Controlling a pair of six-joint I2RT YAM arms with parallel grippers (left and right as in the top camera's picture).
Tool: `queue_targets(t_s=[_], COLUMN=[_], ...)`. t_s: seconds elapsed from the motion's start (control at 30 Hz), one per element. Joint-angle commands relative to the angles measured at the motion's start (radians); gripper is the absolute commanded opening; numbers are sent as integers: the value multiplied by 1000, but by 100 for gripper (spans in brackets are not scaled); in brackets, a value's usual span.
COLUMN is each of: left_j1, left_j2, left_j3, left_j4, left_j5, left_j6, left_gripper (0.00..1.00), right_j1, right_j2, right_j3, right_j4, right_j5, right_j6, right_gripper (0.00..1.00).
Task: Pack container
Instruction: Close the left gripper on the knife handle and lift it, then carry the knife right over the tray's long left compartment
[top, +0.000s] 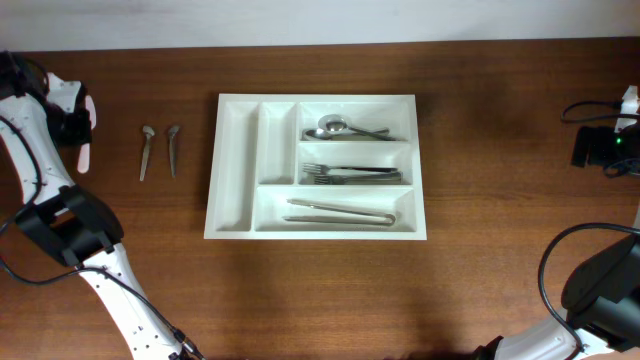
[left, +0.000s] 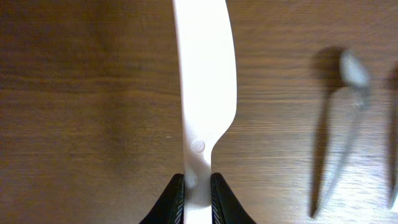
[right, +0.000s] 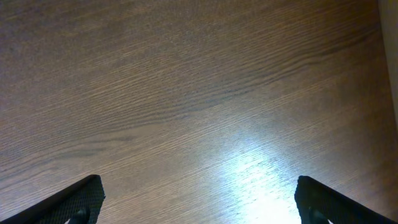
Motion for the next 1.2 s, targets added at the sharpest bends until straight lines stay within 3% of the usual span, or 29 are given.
queue_targets(t_s=[0.0,0.27,0.7,1.17], left_j1=[-20,-68,-247,-495], left_j2=[7,7,7,7], left_j3=[108,248,295,296], left_j4=[-44,-101,-229,-240], left_j5=[29,140,141,140], left_j6=[-13,-9,-19,-304], left_gripper=[8,8,13,13], right_j1=[2,2,2,2], right_j2=[-2,-2,-2,-2], right_j3=[-2,-2,-2,-2], right_j4=[0,0,0,0], right_j5=[5,5,5,5], right_j6=[5,5,5,5], right_gripper=[99,99,99,99])
